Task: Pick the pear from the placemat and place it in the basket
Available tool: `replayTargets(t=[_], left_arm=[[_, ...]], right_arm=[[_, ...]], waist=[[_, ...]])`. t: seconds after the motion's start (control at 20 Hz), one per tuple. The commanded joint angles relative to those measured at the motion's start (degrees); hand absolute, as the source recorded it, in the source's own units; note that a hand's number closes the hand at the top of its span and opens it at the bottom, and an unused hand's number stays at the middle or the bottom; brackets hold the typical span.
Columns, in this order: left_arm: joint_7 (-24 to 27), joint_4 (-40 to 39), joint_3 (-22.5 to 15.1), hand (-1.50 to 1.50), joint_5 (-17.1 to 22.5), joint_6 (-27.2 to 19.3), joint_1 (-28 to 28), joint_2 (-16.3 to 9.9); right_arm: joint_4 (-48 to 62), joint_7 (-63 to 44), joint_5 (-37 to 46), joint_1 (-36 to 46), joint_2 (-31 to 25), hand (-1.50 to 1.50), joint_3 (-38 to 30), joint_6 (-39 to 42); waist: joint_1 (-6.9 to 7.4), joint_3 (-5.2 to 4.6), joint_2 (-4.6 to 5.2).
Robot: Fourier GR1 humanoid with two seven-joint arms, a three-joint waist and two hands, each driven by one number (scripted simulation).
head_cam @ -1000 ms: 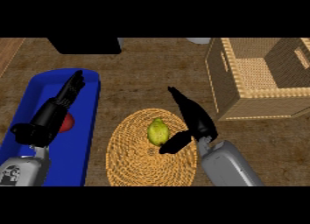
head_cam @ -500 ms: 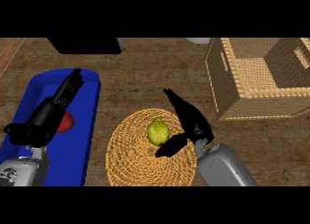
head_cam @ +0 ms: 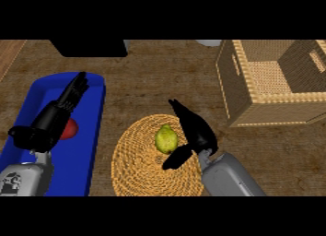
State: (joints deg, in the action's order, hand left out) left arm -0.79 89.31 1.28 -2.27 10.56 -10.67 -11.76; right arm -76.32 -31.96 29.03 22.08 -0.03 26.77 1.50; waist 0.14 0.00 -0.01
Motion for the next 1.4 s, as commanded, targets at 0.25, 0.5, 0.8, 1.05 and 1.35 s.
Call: replayTargets(t=[0.25,0.5,0.8,1.05,1.35], left_arm=[[0.8,2.25,2.0,0.0,0.22,2.78,1.97,-0.32],[-1.58,3.84,0.47,0.0,-1.8,0.54,2.09,1.84],[-5.12,4.2,1.23,0.0,-1.53,0.81,-1.95,2.04],[3.24,-0.39,2.77,0.0,-1.27,3.15,2.03,1.13],[-3.92,1.74,-0.1,0.0,-4.36,-0.93,-3.42,4.25]], right_arm=[[7.43,-0.3,-2.54,4.52,0.03,-1.5,0.99,-2.32],[14.74,1.57,-4.85,6.14,0.03,-1.5,3.28,-4.05],[15.89,0.0,-6.89,7.7,0.03,-1.5,6.04,-6.36],[21.39,6.33,-11.35,9.58,0.03,-1.5,5.44,-3.3],[20.2,4.51,-12.51,8.86,0.01,1.5,13.16,-4.7]], waist=[[0.11,0.0,0.0],[0.24,0.01,0.04],[0.19,0.01,0.02],[0.28,0.0,0.06],[0.08,0.01,0.01]])
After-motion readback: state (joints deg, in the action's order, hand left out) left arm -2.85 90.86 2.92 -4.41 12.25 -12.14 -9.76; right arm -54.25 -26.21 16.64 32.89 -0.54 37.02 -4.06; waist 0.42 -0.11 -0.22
